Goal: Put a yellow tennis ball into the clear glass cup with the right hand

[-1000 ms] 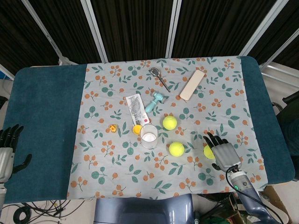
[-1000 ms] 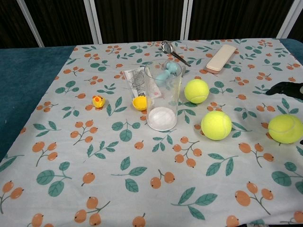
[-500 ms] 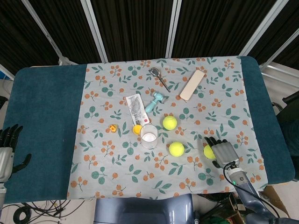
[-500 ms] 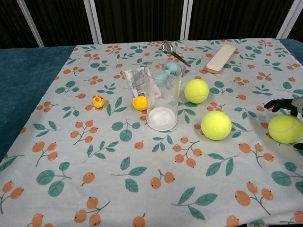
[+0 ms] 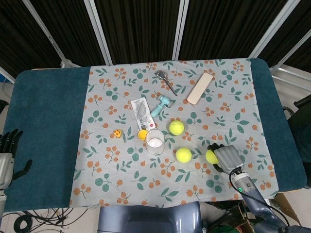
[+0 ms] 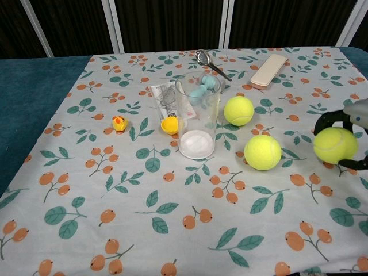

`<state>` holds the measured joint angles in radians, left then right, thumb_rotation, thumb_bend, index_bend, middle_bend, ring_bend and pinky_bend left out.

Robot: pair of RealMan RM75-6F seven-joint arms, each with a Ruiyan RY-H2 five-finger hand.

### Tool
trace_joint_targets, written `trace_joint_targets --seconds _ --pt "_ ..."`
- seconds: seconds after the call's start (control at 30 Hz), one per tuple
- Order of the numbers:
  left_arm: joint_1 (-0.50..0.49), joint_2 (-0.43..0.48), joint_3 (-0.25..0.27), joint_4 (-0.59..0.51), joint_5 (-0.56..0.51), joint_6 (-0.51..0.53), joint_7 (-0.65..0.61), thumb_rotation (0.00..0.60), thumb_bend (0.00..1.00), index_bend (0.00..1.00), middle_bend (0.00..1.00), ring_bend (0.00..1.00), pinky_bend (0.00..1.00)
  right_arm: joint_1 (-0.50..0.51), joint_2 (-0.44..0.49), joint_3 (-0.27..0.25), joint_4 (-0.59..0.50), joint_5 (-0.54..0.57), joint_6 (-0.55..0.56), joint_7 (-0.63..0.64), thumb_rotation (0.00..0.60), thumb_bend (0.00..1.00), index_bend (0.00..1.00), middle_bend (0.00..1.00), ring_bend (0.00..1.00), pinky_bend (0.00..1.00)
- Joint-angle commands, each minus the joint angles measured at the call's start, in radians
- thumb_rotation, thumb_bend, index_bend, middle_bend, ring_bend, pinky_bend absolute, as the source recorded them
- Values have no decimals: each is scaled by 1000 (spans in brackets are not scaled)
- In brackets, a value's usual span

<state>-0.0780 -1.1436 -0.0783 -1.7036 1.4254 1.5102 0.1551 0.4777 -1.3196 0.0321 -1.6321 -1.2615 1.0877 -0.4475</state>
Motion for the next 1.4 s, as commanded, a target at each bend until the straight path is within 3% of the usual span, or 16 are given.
trace_joint_targets --seconds 0.03,0.37,0.6,0.93,1.4 --pt "0 0 0 -1 1 0 0 600 305 32 28 2 0 18 67 49 -80 3 30 -31 600 418 522 443 572 630" --pt "0 -1 -2 0 6 7 -6 600 305 32 28 2 0 122 236 210 -338 143 -4 -122 600 418 526 455 582 630" --pt "0 -2 -2 -1 8 7 -4 600 305 32 28 2 0 246 222 282 -410 304 -96 -141 600 419 533 453 584 630" --pt "-2 -1 -5 1 2 5 -9 600 305 31 28 2 0 397 96 306 -364 427 -127 -179 600 419 534 452 584 629" --pt "-3 0 -5 0 1 2 -11 600 306 32 28 2 0 457 -11 274 -309 407 -117 -126 600 419 533 447 582 622"
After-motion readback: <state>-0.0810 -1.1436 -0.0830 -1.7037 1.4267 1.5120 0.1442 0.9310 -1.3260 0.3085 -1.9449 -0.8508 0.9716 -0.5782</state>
